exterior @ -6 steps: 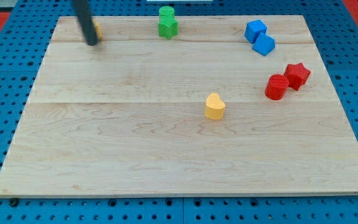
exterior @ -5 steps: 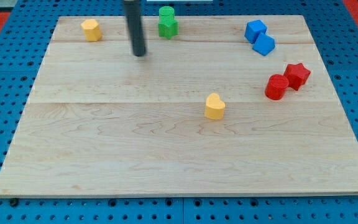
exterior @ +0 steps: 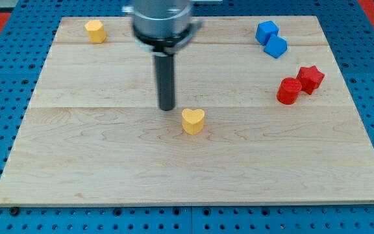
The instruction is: Push the yellow heart into yellow hexagon
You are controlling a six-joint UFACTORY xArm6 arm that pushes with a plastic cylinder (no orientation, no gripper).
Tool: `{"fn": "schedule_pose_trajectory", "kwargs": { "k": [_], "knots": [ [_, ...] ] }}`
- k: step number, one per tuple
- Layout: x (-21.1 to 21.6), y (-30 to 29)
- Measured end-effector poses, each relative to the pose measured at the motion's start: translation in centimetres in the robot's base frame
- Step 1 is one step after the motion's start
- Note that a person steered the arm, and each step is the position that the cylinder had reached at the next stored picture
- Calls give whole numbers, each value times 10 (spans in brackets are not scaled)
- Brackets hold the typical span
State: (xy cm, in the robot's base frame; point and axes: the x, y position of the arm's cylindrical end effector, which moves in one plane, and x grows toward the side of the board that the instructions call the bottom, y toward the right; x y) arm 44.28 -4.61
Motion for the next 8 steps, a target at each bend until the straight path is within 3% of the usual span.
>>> {"fn": "schedule_pose_trajectory", "kwargs": {
  "k": [1,2,3,4,5,7,8],
  "knots": [
    [-12,90],
    [44,100],
    [70,46],
    [45,21],
    [54,60],
    [32,116],
    [49,135]
  ]
}}
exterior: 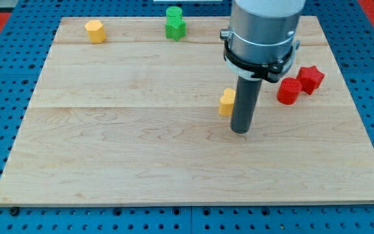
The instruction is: Push the yellow heart into yellow hexagon
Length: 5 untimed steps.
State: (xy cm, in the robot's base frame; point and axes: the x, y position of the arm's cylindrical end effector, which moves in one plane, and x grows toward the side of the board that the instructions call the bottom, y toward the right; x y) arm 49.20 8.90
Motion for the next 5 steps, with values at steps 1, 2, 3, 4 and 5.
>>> {"fn": "schedule_pose_trajectory", "kwargs": {
  "k": [1,2,3,4,5],
  "knots": [
    [-27,-8],
    [-72,-50],
    [-69,-17],
    [-81,0],
    [-115,-24]
  ]
}}
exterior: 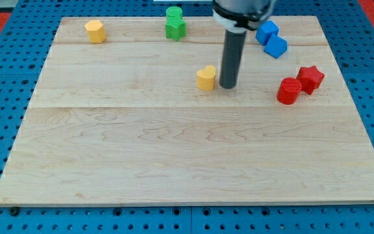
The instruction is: Push the yellow heart into yellow hexagon
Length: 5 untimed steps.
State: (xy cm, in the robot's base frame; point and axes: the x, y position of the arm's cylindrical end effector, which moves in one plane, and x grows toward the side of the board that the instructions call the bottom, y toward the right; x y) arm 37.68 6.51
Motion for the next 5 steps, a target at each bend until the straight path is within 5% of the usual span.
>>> {"fn": "schedule_pose_trajectory", "kwargs": {
  "k": [2,3,5],
  "knots": [
    [-18,-138],
    [35,-76],
    [18,-138]
  ]
}}
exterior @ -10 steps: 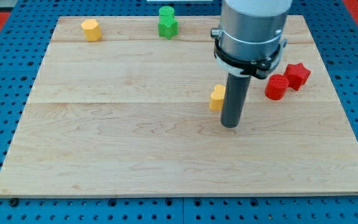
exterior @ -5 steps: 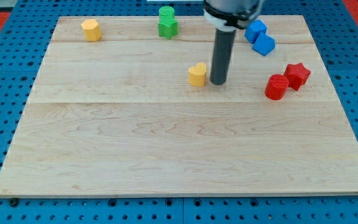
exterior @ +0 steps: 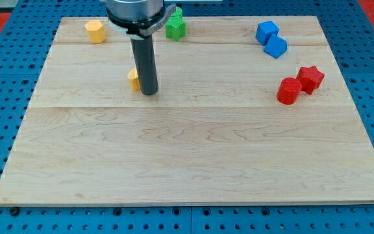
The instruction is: Push the yellow heart into yellow hexagon
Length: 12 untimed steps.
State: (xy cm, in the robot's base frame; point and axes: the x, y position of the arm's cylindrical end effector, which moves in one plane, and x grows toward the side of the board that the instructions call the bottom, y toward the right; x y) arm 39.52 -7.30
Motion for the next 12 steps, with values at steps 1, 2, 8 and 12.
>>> {"fn": "schedule_pose_trajectory", "kwargs": {
  "k": [1,2,8,12],
  "knots": [
    [-32,-10],
    [-60,-106],
    [-75,-146],
    [-94,-188]
  ]
}}
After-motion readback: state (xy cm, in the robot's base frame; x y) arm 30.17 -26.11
